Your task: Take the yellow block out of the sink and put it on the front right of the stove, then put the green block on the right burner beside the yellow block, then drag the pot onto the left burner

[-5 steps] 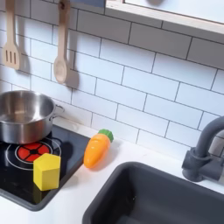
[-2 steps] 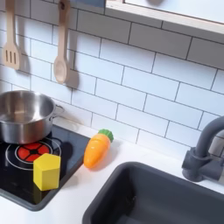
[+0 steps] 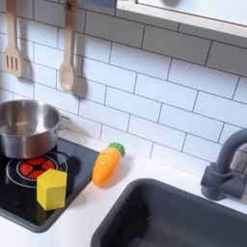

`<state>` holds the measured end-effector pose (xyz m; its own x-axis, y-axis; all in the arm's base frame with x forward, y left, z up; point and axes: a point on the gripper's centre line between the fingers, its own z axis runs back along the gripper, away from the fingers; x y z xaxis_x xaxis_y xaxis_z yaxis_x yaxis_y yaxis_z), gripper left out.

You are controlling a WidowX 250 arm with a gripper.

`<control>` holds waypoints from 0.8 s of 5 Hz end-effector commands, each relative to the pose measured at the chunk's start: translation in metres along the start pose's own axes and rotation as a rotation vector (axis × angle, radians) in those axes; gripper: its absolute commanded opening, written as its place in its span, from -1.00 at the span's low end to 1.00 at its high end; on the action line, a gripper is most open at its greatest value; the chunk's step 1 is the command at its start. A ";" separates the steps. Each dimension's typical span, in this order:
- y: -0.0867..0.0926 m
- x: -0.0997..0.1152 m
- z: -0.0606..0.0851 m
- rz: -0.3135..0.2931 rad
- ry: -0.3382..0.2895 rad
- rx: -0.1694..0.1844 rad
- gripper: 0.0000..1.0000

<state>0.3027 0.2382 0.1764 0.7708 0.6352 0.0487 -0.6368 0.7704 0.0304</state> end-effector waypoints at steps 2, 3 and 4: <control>-0.001 -0.002 -0.003 -0.017 0.023 0.003 1.00; -0.003 -0.003 -0.002 -0.008 0.026 0.001 1.00; -0.001 -0.003 -0.002 0.005 0.023 0.001 1.00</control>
<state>0.3011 0.2362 0.1761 0.7661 0.6420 0.0306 -0.6427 0.7655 0.0308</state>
